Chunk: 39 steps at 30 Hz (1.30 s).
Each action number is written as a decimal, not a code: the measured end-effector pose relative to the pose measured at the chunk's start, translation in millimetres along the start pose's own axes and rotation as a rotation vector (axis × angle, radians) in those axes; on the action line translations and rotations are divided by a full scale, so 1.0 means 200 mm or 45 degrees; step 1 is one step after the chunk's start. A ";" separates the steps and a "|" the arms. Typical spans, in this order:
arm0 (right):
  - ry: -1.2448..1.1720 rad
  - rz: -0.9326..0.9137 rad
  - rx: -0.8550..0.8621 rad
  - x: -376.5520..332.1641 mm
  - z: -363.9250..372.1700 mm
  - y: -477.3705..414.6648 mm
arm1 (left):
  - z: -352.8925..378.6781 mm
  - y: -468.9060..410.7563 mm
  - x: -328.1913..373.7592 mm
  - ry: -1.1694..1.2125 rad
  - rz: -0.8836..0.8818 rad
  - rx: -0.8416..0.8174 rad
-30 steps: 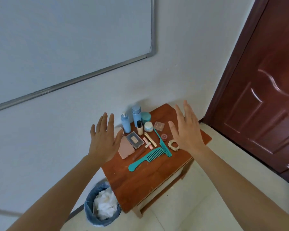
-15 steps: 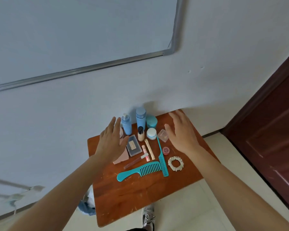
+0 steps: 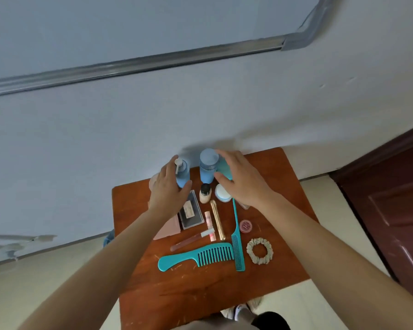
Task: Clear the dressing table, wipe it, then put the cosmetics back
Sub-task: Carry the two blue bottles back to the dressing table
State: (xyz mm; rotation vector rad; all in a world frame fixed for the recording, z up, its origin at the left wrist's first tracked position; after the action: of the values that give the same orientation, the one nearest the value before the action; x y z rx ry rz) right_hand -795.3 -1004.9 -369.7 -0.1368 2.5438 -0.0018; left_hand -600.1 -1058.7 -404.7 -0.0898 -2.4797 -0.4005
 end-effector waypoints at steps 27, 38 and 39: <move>-0.518 0.302 0.879 0.02 -0.58 0.54 | -0.09 0.26 0.60 0.562 0.258 0.088; 0.173 0.834 1.683 -0.10 -1.15 2.17 | 0.52 1.26 1.73 0.587 1.050 -0.663; 0.221 0.877 1.763 -0.14 -1.19 2.35 | 0.56 1.43 1.81 0.593 1.108 -0.728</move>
State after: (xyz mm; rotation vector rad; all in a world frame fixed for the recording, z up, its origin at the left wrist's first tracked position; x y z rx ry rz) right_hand -951.6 -541.7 -171.1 1.2614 2.0462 -1.4523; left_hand -911.5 -763.7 -202.0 -1.1159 -1.5984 -0.6279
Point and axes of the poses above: each hand's wrist, its own y-axis away from the middle knuckle, its own z-axis out of the palm, x = y × z, the point moved 4 cm from there along -y, towards the middle knuckle, and after that the axes turned 10 degrees about -z, right-handed, at the moved point
